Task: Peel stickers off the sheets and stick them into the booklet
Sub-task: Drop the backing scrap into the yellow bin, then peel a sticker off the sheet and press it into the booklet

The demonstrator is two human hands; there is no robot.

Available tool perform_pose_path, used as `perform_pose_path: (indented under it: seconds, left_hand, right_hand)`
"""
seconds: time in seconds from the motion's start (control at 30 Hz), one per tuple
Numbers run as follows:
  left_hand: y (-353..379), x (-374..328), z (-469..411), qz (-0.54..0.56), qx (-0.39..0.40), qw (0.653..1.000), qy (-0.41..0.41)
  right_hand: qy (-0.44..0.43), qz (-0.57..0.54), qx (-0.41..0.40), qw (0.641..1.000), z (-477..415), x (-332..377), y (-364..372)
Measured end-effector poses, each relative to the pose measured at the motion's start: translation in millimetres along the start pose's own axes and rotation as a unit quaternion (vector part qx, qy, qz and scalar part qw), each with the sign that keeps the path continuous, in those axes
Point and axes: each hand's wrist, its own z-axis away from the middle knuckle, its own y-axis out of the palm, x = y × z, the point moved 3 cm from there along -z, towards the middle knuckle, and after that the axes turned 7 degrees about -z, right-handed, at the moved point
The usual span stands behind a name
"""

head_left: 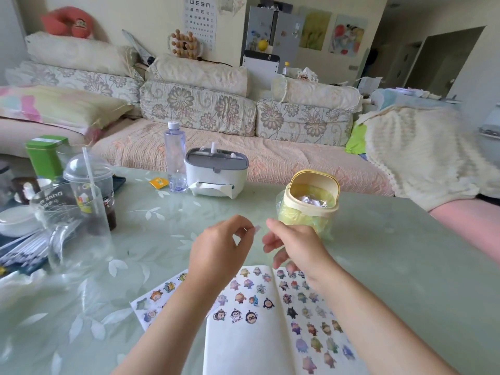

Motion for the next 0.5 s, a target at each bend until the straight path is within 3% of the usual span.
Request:
perform_pose_path:
  seconds: [0.23,0.5]
  left_hand:
    - [-3,-10,18,-0.115,-0.082,0.969,0.204]
    - [-4,-4,25,-0.121,-0.046,0.961,0.243]
  right_hand:
    - [0.111,-0.069,0.052,0.990,5,-16,-3]
    - [0.086,-0.007,0.088,0.992,6,-26,-11]
